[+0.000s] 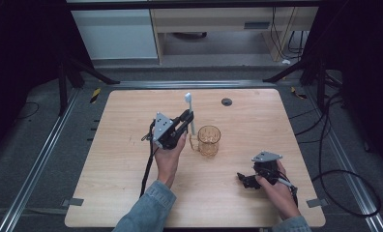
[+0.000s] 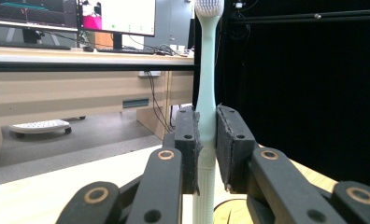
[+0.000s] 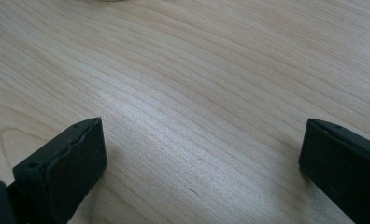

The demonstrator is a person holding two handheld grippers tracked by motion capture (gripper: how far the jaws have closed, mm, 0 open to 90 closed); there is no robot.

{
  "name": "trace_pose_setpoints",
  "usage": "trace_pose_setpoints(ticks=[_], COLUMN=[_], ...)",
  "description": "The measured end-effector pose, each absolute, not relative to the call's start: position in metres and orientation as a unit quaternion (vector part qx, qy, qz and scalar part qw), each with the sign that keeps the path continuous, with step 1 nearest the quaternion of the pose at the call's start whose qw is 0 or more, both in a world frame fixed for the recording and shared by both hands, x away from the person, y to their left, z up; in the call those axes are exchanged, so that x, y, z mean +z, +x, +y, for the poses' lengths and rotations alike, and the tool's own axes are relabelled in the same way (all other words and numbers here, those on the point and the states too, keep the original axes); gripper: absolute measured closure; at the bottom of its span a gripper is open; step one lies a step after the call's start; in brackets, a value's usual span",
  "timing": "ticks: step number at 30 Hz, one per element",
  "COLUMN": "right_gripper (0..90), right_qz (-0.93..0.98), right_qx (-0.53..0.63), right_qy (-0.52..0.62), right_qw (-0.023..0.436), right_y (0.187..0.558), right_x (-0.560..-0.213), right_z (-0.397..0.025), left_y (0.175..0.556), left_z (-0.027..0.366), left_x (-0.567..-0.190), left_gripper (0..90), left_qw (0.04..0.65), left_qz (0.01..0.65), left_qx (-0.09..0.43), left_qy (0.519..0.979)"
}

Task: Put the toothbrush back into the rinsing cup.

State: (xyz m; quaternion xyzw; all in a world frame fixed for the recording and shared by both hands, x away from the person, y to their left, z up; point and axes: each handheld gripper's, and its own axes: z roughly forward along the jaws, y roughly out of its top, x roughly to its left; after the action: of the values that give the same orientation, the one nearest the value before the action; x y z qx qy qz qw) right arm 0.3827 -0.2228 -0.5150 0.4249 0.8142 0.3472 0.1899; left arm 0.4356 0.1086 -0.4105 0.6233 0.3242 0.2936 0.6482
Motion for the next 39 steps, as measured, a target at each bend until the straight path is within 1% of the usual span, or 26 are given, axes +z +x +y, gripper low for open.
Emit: trace_pose_setpoints(ticks=[39], right_gripper=[1.0], right_qz=[0.815], right_qx=[0.348], right_qy=[0.425], right_qw=[0.186], right_y=[0.383], right_x=[-0.515], right_z=[-0.223], left_y=[0.438], left_z=[0.106], left_x=[-0.444], left_gripper=[78.5], left_qw=[0.634], left_qz=[0.341], left_qx=[0.280], left_qy=[0.635])
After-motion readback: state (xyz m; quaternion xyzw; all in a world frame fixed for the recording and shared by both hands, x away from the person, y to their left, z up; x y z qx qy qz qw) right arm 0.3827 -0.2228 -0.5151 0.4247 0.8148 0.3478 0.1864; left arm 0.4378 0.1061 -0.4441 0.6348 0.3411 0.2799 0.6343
